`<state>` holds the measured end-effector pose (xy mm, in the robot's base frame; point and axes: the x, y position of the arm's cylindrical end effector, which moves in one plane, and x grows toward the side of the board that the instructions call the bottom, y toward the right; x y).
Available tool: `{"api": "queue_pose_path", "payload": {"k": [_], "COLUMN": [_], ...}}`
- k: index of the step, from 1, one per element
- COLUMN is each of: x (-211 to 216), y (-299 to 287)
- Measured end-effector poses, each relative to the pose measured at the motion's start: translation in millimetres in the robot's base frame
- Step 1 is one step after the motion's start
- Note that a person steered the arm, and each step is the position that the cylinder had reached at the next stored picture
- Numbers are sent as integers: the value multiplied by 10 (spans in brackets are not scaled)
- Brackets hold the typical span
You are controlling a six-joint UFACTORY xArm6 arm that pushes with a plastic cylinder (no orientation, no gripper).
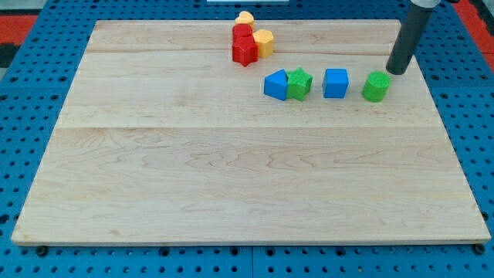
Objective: Separate red star from the red circle
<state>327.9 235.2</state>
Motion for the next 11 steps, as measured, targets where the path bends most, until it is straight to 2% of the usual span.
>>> {"api": "queue_pose_path", "payload": {"k": [1,2,3,4,7,8,11], "x": [-111,-429,-620,-637,-637,-637,-16], "y": [-209,-353,-922,-1601,-2817,-3385,-5024]}}
